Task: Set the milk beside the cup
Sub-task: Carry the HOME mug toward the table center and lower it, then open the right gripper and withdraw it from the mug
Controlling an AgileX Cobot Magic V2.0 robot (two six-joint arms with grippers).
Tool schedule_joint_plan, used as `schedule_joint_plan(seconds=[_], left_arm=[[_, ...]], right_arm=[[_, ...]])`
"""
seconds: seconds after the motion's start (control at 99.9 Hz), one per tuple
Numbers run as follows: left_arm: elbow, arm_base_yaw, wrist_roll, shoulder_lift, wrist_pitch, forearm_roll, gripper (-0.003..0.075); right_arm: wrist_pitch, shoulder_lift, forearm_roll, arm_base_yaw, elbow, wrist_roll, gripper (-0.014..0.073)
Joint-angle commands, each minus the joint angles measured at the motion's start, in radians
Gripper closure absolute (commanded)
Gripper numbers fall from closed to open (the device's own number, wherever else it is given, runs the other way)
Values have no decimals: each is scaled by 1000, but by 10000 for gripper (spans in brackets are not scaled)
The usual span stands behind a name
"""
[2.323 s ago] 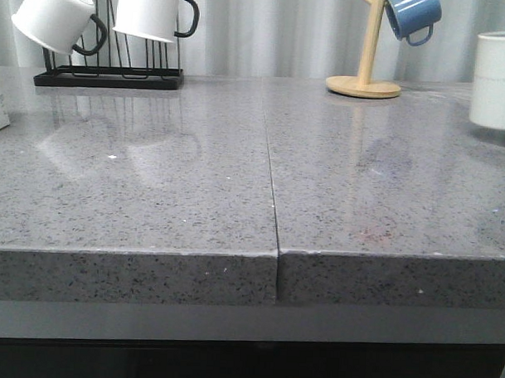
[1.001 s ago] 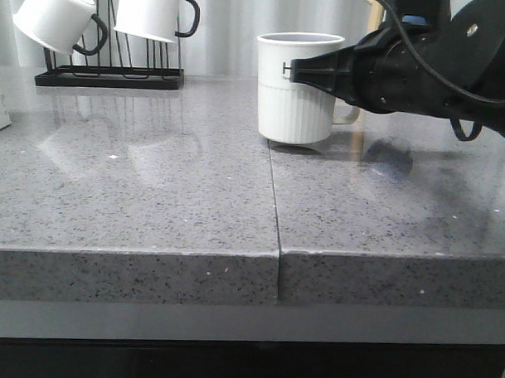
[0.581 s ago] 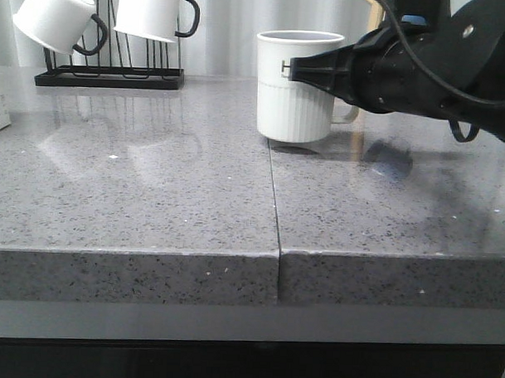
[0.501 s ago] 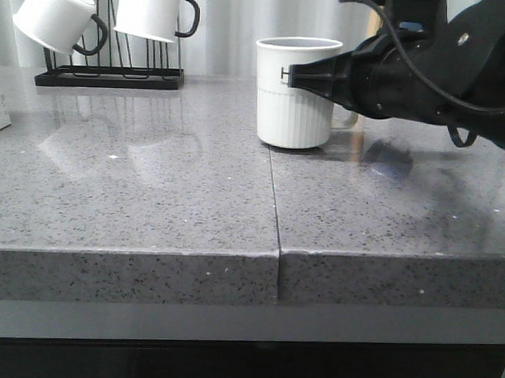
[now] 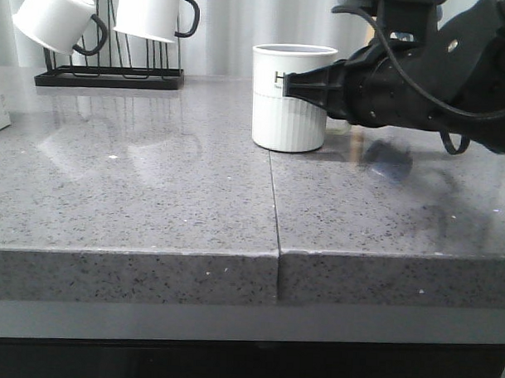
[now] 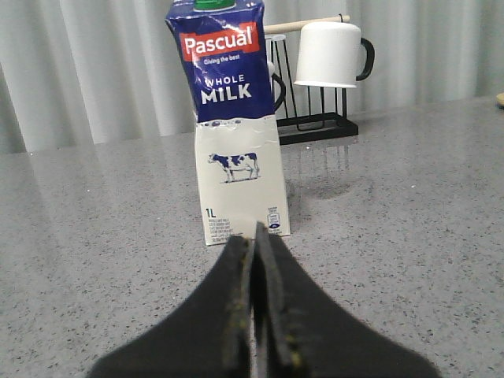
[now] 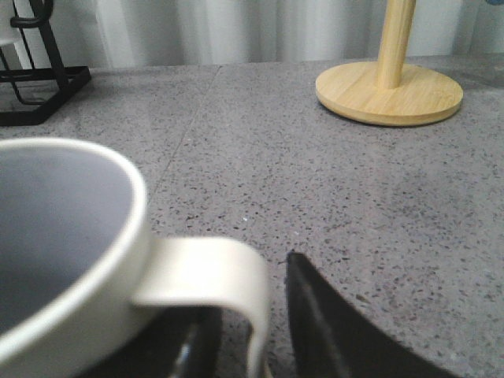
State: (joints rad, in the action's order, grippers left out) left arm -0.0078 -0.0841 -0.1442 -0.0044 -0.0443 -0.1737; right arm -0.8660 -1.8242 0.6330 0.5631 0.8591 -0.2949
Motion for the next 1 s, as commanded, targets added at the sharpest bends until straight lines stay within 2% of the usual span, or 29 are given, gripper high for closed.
schedule_joint_plan(seconds=[0.0,0.25,0.601,0.861,0.991], left_arm=[[52,-4,-8,-33,79,3,741],[52,-4,-8,-33,79,3,741],[52,-4,-8,-33,79,3,741],[52,-4,-8,-33,79,3,741],[52,-4,-8,-33,79,3,741]], right_arm=[[-69,45,-24,2,6,-2,288],[-90,81,-24,2,-51,-2,288],[-70,252,-24,3,-192,8,288],[108,448,-24,-7,-262,-15,288],[217,537,-24,-53,-264,-57,288]])
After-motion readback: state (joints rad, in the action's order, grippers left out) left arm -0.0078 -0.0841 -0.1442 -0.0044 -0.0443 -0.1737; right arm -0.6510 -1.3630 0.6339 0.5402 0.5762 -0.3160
